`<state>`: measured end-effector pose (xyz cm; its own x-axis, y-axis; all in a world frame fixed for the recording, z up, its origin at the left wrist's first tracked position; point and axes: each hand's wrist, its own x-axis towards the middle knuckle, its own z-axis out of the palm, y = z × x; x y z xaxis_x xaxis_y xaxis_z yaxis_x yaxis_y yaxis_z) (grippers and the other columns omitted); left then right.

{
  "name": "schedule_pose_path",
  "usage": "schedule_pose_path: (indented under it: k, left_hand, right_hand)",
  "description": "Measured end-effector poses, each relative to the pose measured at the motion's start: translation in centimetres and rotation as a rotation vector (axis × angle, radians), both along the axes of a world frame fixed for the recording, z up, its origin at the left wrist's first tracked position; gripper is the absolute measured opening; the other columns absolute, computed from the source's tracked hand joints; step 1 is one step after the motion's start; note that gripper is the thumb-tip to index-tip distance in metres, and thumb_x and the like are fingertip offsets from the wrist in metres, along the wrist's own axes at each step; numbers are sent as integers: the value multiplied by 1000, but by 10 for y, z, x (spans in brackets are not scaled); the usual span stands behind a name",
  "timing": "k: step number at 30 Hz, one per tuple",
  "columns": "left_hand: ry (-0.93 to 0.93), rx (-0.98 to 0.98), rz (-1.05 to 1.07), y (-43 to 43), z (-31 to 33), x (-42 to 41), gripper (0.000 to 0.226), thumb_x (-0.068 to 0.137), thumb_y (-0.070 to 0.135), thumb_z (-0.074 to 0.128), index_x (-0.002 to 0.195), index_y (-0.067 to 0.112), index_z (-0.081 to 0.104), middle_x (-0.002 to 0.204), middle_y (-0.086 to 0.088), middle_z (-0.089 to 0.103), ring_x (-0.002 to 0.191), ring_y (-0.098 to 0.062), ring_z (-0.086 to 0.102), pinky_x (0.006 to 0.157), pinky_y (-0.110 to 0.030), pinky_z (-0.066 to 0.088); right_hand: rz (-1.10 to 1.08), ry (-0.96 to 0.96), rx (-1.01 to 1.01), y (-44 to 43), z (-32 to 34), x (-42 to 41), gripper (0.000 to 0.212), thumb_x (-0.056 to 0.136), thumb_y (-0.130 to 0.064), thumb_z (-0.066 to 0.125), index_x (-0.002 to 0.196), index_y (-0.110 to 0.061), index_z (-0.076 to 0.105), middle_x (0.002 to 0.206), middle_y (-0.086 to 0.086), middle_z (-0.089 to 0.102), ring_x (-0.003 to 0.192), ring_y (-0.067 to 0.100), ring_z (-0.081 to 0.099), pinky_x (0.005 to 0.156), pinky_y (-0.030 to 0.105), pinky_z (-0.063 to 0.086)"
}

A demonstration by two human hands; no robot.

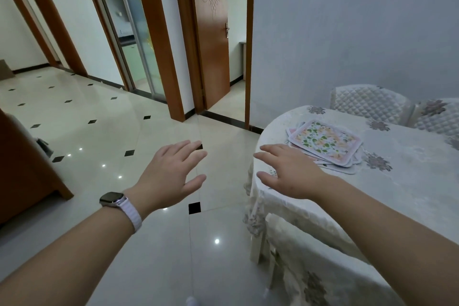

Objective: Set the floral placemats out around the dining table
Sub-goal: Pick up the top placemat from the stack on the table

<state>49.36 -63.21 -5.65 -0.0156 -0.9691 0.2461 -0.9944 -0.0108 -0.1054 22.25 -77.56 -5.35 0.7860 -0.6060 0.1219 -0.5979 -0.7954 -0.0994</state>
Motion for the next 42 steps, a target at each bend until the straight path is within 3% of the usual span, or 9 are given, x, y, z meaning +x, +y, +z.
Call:
schedule_pose_path:
  k: [11, 20, 26, 32, 42]
  left_hand:
    - [82, 32, -94, -171, -12, 175, 66, 91, 63, 24, 144, 29, 43, 157, 2, 36, 143, -21, 31, 112, -41, 27]
    - [91, 82, -175, -283, -18, 258, 57, 96, 59, 35, 147, 33, 38, 158, 6, 31, 144, -18, 29, 114, -40, 24]
    - [140, 124, -199, -365, -33, 272, 67, 89, 65, 23, 146, 33, 41, 158, 5, 33, 144, -19, 30, 114, -40, 23]
    - [174, 162, -197, -470, -51, 263, 55, 96, 55, 45, 147, 33, 39, 158, 6, 32, 145, -18, 28, 116, -40, 20]
    - [80, 169, -409, -647, -55, 208, 57, 93, 58, 43, 142, 31, 45, 153, 3, 42, 140, -21, 36, 113, -43, 28]
  right_hand:
    - [-145, -11, 20, -132, -13, 167, 53, 97, -51, 41, 146, -29, 42, 153, -3, 39, 139, 18, 33, 112, 39, 31]
    - [-237, -9, 27, -214, -17, 231, 62, 92, -57, 31, 145, -28, 42, 152, -1, 40, 138, 18, 34, 109, 37, 32]
    - [-285, -31, 75, -286, -45, 245, 53, 97, -49, 43, 146, -28, 41, 153, -2, 39, 139, 18, 35, 109, 38, 33]
    - [-328, -35, 149, -387, -80, 262, 55, 97, -51, 42, 147, -28, 40, 153, -2, 39, 139, 18, 34, 110, 37, 33]
    - [-502, -79, 132, -502, -76, 198, 58, 93, -50, 42, 144, -23, 46, 150, 4, 44, 136, 25, 39, 106, 39, 34]
